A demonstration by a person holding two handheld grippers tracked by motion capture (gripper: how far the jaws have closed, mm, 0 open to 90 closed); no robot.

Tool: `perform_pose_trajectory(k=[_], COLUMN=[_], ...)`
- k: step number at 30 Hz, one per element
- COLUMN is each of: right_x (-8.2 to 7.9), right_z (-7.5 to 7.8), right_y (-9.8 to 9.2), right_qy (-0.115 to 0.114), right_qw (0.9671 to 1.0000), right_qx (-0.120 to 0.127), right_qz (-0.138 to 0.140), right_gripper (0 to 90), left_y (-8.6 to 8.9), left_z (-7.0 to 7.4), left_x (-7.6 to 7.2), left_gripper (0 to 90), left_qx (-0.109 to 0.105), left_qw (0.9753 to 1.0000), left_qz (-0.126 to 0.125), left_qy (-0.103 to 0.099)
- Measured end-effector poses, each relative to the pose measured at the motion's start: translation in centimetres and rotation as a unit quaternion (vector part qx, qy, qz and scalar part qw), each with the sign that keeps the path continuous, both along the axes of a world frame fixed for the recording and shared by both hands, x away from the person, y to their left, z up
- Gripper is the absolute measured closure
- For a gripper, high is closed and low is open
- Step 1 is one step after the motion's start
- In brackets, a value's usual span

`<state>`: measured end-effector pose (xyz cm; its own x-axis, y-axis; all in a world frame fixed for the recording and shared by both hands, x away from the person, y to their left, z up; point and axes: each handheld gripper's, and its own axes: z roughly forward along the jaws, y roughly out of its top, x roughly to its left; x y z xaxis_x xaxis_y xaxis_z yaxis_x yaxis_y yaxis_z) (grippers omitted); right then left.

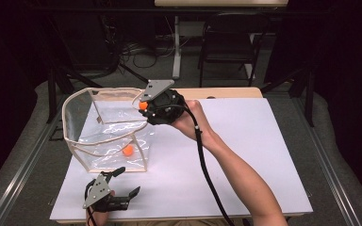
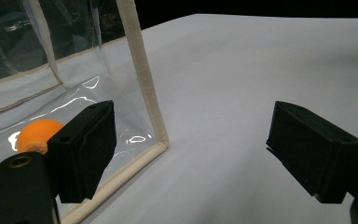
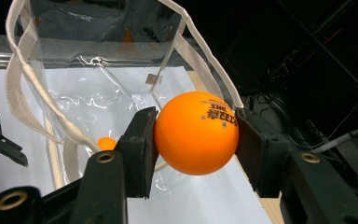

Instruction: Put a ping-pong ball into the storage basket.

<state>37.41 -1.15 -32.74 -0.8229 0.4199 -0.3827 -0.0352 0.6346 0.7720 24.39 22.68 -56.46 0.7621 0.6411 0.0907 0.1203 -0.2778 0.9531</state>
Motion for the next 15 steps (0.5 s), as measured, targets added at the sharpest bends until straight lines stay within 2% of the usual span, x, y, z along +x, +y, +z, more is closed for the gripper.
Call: perform_pose_trajectory(k=[15], right_x=[0.06], right_z=[0.22], right_y=[0.94], right_qy=[-0.004], right_qw=[1.0], right_qx=[-0.001], right_qz=[0.007], right_gripper=[50.4], left_y=[-0.01], left_z=[-0.01], left_x=[0.01], left_gripper=[15.7], left_qx=[-0.001], left_qw=[1.0], left_qz=[0.001], left_qy=[0.0])
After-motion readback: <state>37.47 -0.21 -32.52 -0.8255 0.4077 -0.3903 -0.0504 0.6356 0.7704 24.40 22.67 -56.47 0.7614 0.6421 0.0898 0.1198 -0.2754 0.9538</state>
